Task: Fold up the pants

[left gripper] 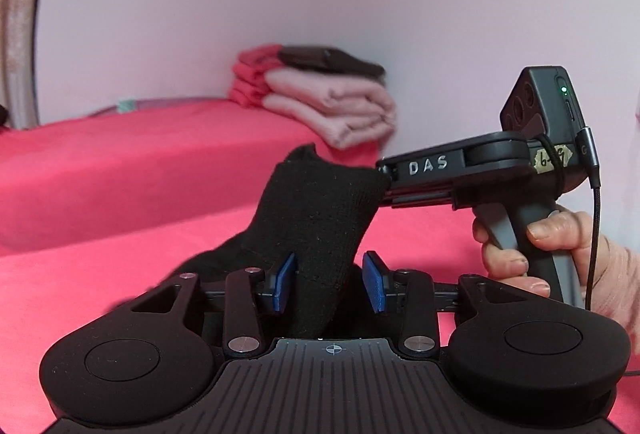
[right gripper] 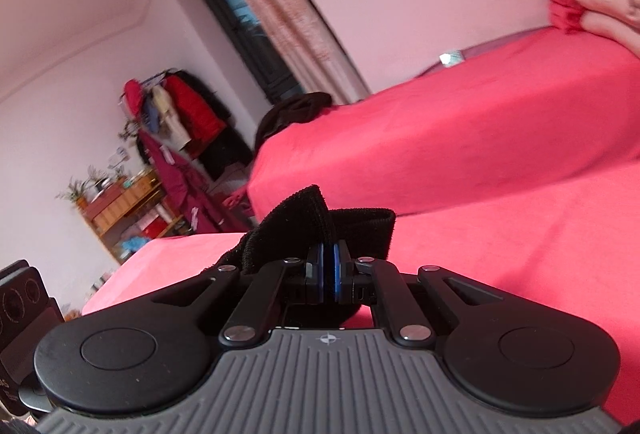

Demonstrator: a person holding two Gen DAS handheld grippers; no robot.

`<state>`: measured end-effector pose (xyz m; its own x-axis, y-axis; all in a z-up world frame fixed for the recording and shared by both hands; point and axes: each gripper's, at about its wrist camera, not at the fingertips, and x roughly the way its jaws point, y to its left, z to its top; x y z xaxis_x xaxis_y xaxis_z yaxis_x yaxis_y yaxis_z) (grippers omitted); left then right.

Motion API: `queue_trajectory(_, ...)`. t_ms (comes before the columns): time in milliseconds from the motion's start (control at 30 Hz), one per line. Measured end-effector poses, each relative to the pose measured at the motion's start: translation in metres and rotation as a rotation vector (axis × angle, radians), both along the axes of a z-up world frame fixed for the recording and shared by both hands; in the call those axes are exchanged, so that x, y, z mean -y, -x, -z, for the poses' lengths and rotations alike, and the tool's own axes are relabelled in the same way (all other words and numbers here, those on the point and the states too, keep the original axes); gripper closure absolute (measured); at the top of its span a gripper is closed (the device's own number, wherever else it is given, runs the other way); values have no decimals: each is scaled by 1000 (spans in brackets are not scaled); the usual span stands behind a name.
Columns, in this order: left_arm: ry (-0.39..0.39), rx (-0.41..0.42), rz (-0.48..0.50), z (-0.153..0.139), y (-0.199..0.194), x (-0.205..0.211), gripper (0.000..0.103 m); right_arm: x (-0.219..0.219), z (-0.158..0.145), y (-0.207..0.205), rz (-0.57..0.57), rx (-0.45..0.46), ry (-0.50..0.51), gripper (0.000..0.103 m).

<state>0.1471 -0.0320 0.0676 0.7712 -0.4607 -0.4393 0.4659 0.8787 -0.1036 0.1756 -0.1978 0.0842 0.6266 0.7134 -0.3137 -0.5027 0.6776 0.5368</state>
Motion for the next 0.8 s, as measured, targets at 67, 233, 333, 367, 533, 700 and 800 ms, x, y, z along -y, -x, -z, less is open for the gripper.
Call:
queue_trajectory(67, -24, -48, 26, 16, -6, 12, 0, 11, 21, 1, 34, -60, 48, 93)
queue_trajectory(233, -56, -111, 74, 43, 0, 18, 0, 43, 59, 11, 230, -202, 123, 46)
queue_trajectory(333, -68, -54, 104, 40, 18, 15, 0, 63, 60, 26, 276, -221, 30, 43)
queue_trajectory(367, -71, -37, 111, 38, 24, 13, 0, 68, 60, 31, 284, -230, -2, 43)
queue_trajectory(533, -84, 8, 86, 31, 35, 3, 0, 66, 50, 44, 238, -250, -75, 36)
queue_trajectory(700, -96, 22, -7, 34, 48, -31, 0, 34, 37, 55, 240, -162, 49, 35)
queue_trajectory(800, -72, 8, -66, 36, 52, -58, 0, 15, 26, 58, 241, -84, 143, 35)
